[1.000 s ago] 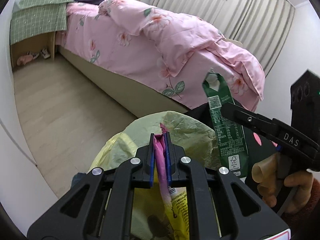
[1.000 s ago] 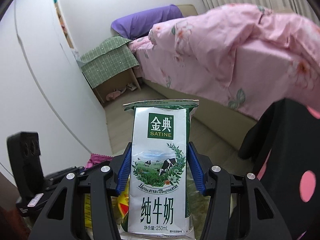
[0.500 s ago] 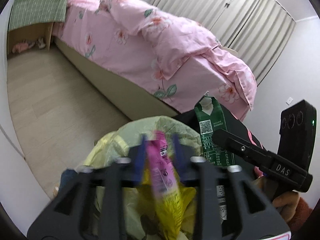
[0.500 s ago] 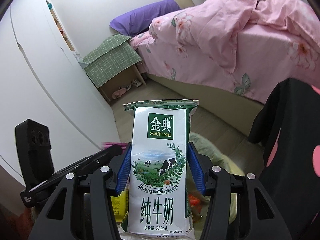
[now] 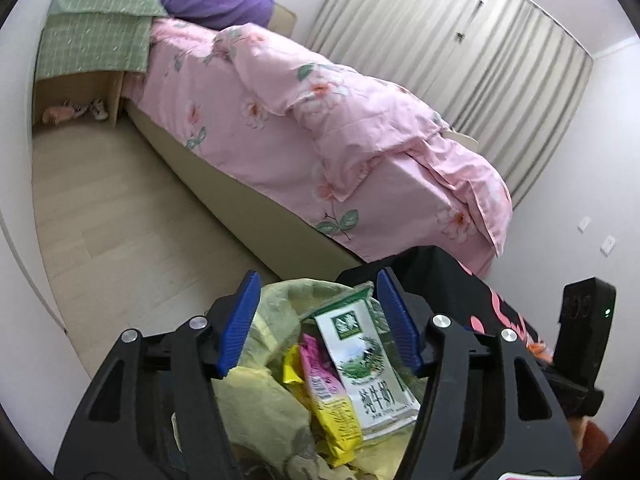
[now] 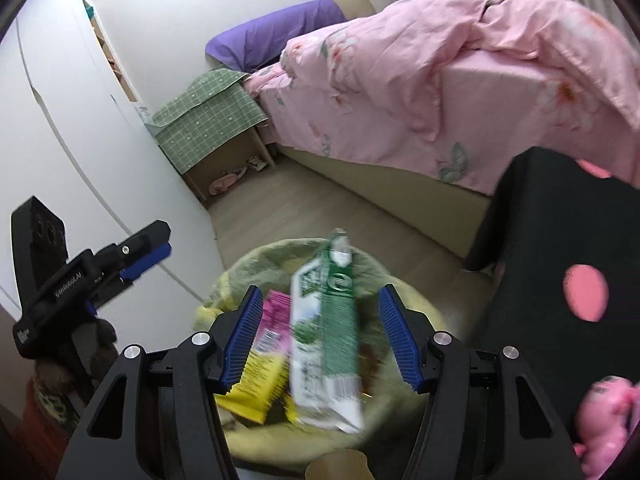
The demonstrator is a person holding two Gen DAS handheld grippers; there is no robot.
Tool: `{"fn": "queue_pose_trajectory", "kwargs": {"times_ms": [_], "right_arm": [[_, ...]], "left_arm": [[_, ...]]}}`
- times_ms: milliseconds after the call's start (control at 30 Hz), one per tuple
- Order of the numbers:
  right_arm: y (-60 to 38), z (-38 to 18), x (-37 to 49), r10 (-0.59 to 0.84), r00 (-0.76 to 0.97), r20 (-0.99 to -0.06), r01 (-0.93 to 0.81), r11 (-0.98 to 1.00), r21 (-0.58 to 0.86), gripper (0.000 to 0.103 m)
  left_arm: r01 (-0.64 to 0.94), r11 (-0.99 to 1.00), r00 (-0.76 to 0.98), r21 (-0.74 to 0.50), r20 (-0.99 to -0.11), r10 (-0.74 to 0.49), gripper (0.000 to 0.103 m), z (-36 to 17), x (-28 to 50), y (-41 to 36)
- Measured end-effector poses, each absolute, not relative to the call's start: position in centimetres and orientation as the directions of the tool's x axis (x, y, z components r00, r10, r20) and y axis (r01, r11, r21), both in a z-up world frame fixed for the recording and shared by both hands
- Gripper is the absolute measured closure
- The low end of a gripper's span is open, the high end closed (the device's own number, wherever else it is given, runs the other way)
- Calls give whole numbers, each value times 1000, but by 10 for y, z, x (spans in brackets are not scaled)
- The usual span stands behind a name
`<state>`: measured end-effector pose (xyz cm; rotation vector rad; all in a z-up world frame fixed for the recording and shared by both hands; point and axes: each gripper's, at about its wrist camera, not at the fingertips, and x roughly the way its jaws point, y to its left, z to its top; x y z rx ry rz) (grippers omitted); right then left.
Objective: Collect trash
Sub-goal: 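Open both grippers to drop the carton and bag into the bin, then grasp the orange snack bag with the left gripper while the right grasps the black wrapper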
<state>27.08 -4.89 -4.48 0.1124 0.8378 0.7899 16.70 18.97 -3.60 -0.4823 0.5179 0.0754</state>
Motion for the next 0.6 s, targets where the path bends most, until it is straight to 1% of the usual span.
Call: {"fn": "queue_pose_trajectory", "kwargs": {"times_ms": [167, 233, 333, 433, 600], "right_arm": [[-97, -32, 251, 594, 467, -655, -570, 768, 291, 46], [-123, -25, 238, 520, 537, -663, -542, 816, 201, 46], [-157, -18, 222, 444, 615, -652, -501, 858, 112, 46], [-203, -11, 207, 378, 670, -638, -434, 898, 76, 46], [-275, 0, 185, 268, 754, -599, -306, 951, 40, 46]], "left_arm": [[-106, 917, 861, -385, -496, -109, 45, -28, 172, 146], [-73, 925, 854, -373, -503, -135, 45, -26, 178, 129], [6, 936, 835, -351, -514, -198, 45, -25, 186, 90], [79, 939, 814, -335, -522, -255, 45, -25, 191, 57], [241, 911, 758, -334, -521, -392, 45, -23, 201, -6]]}}
